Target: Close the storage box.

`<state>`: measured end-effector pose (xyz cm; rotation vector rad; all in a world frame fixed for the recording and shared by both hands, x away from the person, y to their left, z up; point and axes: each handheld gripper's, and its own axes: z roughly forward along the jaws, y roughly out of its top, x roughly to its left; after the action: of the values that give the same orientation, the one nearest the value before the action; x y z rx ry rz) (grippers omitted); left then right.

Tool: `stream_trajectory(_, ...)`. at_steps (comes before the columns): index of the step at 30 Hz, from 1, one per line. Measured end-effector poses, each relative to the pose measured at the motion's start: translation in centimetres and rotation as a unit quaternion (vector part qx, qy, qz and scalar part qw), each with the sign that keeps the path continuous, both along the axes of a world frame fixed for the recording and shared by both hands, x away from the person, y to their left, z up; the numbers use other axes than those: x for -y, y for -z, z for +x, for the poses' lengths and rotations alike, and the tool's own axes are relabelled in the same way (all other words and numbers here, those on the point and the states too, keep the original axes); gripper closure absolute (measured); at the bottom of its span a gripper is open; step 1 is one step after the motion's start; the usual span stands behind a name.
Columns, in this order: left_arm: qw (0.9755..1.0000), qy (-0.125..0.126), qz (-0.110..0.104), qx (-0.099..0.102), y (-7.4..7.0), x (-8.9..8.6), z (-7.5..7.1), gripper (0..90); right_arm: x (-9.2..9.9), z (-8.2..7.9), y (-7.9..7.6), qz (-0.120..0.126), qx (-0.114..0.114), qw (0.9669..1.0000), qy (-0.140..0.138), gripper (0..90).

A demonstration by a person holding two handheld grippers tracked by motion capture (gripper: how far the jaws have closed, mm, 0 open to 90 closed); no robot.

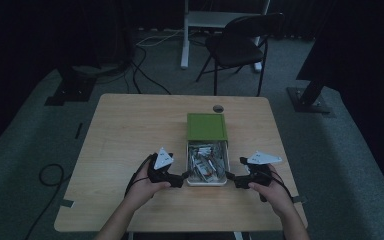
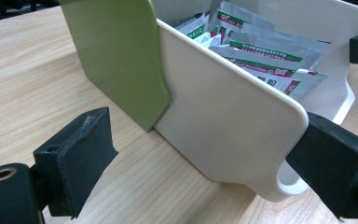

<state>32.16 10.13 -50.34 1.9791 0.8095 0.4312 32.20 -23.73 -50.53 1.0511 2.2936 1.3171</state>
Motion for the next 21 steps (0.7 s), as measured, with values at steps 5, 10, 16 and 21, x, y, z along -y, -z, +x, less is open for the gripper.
stream_trajectory(5, 1.0, -0.002, 0.002, -0.001, -0.1, 0.0, 0.3, 9.5, -0.1, 0.1, 0.0, -0.002, -0.001, 1.0, 0.002, 13.6)
stream_trajectory(10, 1.0, -0.003, 0.005, -0.002, -0.1, 0.0, 0.5, 9.5, -0.2, 0.4, -0.1, -0.004, -0.001, 1.0, 0.002, 13.6)
stream_trajectory(16, 1.0, -0.003, 0.006, -0.002, -0.2, 0.1, 0.8, 9.5, -0.2, 0.6, -0.2, -0.006, 0.0, 0.9999, 0.008, 13.7)
stream_trajectory(21, 1.0, -0.005, 0.004, -0.004, -0.1, 0.0, 1.1, 9.5, -0.2, 0.7, -0.1, -0.002, -0.001, 0.9999, 0.011, 13.7)
